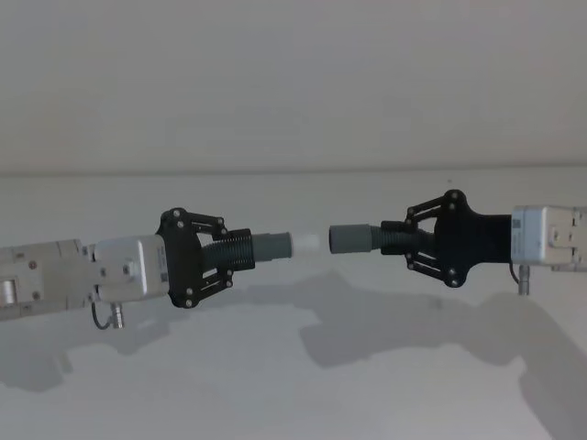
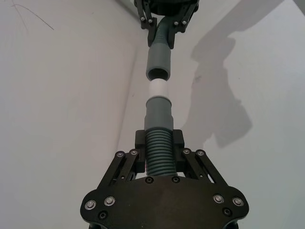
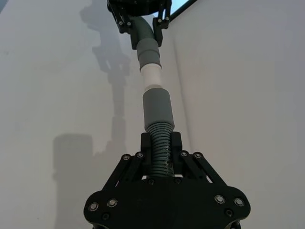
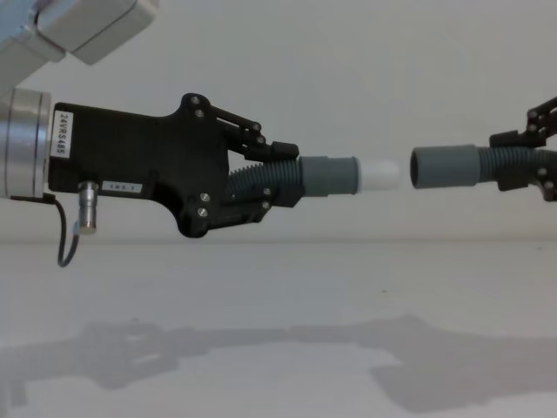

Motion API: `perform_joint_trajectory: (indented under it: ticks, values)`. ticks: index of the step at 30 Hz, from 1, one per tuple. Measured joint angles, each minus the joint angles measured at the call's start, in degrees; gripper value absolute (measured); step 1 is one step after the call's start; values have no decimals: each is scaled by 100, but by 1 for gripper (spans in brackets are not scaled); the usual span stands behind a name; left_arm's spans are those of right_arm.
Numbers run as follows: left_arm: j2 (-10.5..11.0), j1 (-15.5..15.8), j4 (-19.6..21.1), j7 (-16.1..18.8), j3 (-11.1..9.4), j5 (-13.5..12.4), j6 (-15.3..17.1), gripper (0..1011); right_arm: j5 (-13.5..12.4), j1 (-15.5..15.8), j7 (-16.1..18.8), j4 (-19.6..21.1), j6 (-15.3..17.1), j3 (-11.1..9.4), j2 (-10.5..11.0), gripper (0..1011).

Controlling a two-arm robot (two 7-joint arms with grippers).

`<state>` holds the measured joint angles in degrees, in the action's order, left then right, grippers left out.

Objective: Use both hands to pick up one end of the pipe from the table, align the ends, and insert them.

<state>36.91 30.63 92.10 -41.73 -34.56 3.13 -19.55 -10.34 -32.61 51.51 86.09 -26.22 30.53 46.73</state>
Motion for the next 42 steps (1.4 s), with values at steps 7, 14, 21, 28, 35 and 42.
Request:
perform_joint_trajectory:
  ticks: [7,14,21,28,35,42]
  values:
    - [0,0,0,0,0,0,0,300,50,-89,53,-100,21,93,-68,215]
    - [0,0,0,0,0,0,0,300,58,-159,81,-170,30,154,-118,215]
    - [0,0,0,0,0,0,0,300,22,-211,91,-224,30,195,-155,215]
    - [0,0,0,0,0,0,0,300,-8,-247,93,-236,45,230,-160,215]
    - [0,0,0,0,0,0,0,300,-26,-269,105,-211,63,268,-142,215]
    - [0,0,0,0,0,0,0,300,-46,-290,131,-181,64,291,-121,215]
